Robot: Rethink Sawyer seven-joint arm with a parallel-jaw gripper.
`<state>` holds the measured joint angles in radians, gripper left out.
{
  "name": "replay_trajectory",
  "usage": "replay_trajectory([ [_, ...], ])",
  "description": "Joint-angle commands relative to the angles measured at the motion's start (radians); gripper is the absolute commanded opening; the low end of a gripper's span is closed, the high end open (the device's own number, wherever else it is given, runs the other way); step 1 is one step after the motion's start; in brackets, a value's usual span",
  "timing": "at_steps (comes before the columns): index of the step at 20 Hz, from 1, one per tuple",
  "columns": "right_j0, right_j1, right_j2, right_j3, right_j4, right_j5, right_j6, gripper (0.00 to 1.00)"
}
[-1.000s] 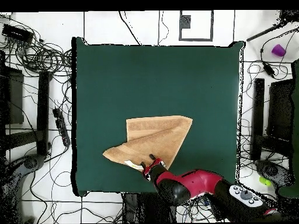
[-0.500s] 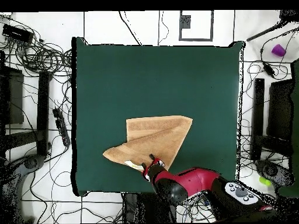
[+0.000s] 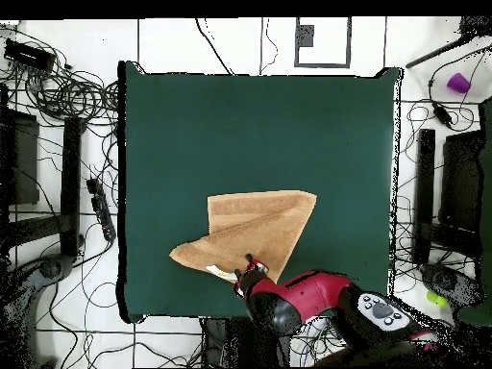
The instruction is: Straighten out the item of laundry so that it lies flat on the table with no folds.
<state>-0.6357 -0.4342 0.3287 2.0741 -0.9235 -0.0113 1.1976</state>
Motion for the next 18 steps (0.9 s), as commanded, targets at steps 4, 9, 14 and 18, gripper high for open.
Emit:
replay_trajectory([
  [4,0.049,0.147,-0.327,-0.363,-0.120,0.580,-0.160,1.00],
  [9,0.009,0.137,-0.288,-0.393,-0.147,0.596,-0.296,1.00],
  [14,-0.025,0.140,-0.248,-0.409,-0.118,0.683,-0.406,1.00],
  [18,-0.031,0.138,-0.237,-0.399,-0.118,0.684,-0.426,1.00],
])
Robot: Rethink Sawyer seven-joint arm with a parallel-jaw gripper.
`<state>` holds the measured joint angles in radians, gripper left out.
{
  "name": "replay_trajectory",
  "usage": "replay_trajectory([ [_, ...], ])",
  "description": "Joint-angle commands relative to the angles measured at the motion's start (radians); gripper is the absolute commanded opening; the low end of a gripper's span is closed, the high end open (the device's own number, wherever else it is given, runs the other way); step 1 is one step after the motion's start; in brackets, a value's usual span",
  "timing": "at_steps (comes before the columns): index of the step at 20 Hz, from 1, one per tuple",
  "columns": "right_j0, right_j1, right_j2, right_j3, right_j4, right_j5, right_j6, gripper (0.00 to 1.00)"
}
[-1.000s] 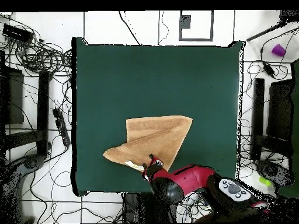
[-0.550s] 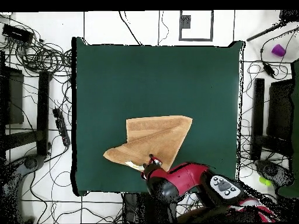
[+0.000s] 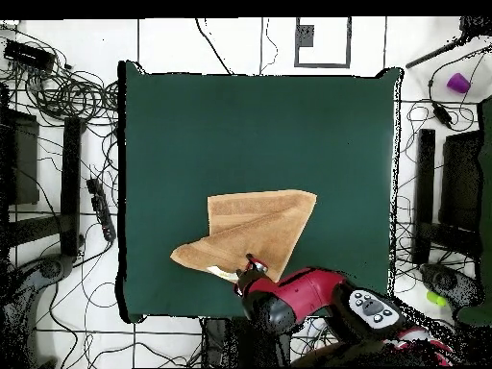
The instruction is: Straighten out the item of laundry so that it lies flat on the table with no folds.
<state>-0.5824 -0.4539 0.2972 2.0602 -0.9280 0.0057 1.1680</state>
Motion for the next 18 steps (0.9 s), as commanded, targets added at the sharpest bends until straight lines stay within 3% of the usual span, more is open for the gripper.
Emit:
replay_trajectory([
  [1,-0.127,0.159,-0.173,-0.372,-0.059,0.714,-0.434,1.00],
  [4,-0.288,0.166,-0.063,-0.288,0.122,0.797,-0.413,1.00],
  [10,-0.406,0.202,-0.002,-0.181,0.270,0.683,-0.254,1.00],
  [14,-0.320,0.220,-0.065,-0.246,0.206,0.639,-0.233,1.00],
  [18,-0.320,0.216,-0.061,-0.278,0.191,0.663,-0.279,1.00],
])
